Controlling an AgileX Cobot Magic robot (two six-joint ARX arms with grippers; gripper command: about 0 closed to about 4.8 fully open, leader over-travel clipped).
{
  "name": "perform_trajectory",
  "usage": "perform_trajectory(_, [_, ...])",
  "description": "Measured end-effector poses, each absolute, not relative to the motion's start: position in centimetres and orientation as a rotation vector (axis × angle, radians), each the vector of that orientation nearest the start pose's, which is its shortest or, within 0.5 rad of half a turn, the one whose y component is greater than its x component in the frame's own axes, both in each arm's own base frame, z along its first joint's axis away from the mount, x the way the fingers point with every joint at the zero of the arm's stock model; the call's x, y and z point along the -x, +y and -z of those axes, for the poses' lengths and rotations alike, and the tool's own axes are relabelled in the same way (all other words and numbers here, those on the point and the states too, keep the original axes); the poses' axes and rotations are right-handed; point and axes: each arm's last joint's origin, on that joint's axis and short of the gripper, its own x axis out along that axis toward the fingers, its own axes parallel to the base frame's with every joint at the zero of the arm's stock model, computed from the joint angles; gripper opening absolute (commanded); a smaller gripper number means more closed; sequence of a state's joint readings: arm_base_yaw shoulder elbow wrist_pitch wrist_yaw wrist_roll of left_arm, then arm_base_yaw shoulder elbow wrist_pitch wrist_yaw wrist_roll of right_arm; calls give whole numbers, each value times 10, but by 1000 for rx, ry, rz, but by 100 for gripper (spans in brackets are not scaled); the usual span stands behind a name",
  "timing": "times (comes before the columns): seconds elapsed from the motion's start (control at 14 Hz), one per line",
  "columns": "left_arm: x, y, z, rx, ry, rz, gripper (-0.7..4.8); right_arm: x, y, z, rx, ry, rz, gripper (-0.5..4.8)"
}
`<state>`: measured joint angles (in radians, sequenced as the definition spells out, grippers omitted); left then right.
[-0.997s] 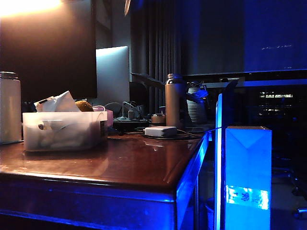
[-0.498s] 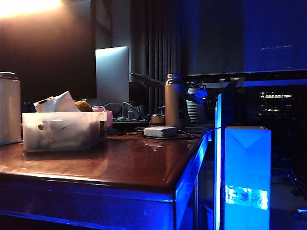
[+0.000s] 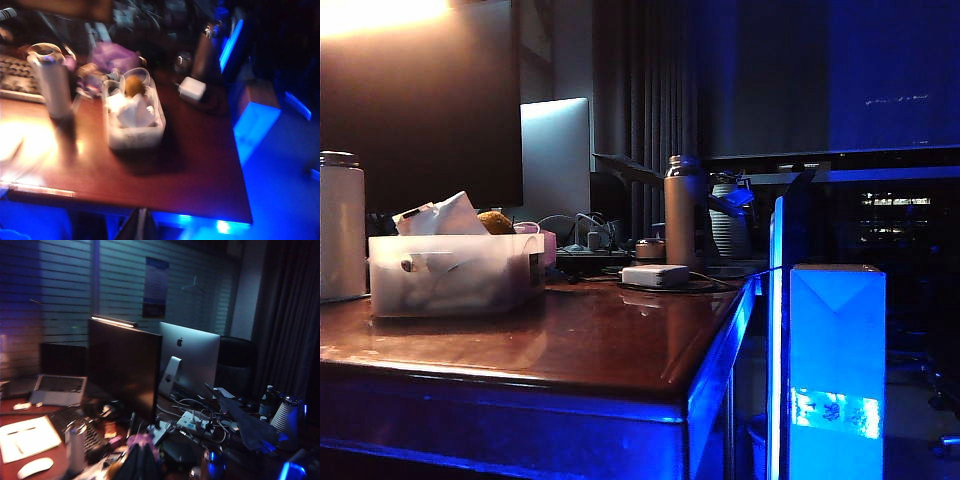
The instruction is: Pick up the kiwi and place it into the translucent box.
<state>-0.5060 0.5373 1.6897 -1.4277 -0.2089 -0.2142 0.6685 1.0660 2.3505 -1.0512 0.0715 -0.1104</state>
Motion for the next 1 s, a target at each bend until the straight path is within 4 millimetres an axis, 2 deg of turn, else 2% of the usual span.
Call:
perform_trajectory(0.07, [76,49,-451,117,242,277,-3,17,-16,-603,31,-248,-582,-7])
perform_trajectory(0.14, [85,54,-441,119,222,278,-3,24,-22,-596,56,-220,-569,-7])
perform_trajectory(0.21, [84,54,-428,85,240,261,-3,23,-22,-586,103,-154,-551,-7])
perform_trajectory(0.36, [42,30,-388,14,363,274,-3,0,-4,-556,171,-16,-559,-7])
perform_trajectory(0.5, [-3,2,-354,11,336,378,-3,-22,14,-526,162,-38,-557,-7])
perform_trajectory(0.57, [-27,-12,-336,17,319,411,-3,-36,24,-500,151,-65,-564,-7])
perform_trajectory(0.71, [-57,-29,-301,24,289,422,-3,-53,39,-438,116,-97,-576,-7])
perform_trajectory(0.78, [-70,-35,-277,15,301,382,-3,-55,40,-390,90,-142,-574,-6])
perform_trajectory(1.0, [-83,-42,-251,20,281,382,-4,-57,41,-312,79,-113,-569,-6])
